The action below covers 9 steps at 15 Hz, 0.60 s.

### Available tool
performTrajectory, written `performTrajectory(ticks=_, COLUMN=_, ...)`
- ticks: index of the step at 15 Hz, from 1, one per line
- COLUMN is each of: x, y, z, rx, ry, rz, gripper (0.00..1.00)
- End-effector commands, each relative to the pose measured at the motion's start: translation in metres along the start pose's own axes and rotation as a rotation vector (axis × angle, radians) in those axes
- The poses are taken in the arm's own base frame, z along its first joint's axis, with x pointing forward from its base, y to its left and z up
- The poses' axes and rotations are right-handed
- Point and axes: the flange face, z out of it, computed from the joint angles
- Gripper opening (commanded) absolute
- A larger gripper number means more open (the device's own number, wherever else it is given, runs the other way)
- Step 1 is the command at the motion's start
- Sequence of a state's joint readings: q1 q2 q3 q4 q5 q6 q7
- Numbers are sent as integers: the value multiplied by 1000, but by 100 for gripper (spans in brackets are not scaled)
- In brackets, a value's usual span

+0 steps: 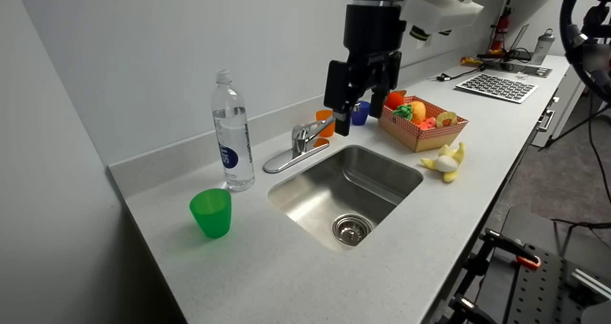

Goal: Pull out the handle of the tap

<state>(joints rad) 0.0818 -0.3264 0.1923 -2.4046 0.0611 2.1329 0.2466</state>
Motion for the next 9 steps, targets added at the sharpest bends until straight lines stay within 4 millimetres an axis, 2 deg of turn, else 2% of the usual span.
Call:
performTrajectory(ticks=1, x=2, y=2, z=1, rx=-3, ry=-7, rz=5, gripper=100)
performTrajectory(ticks=5, x=13, y=11, z=6, rx=-23, ry=-33, rz=10, gripper=100)
performTrajectory(ticks=9, x=37, y=34, z=14, rx=-28, ry=-48, rz=60, gripper=100)
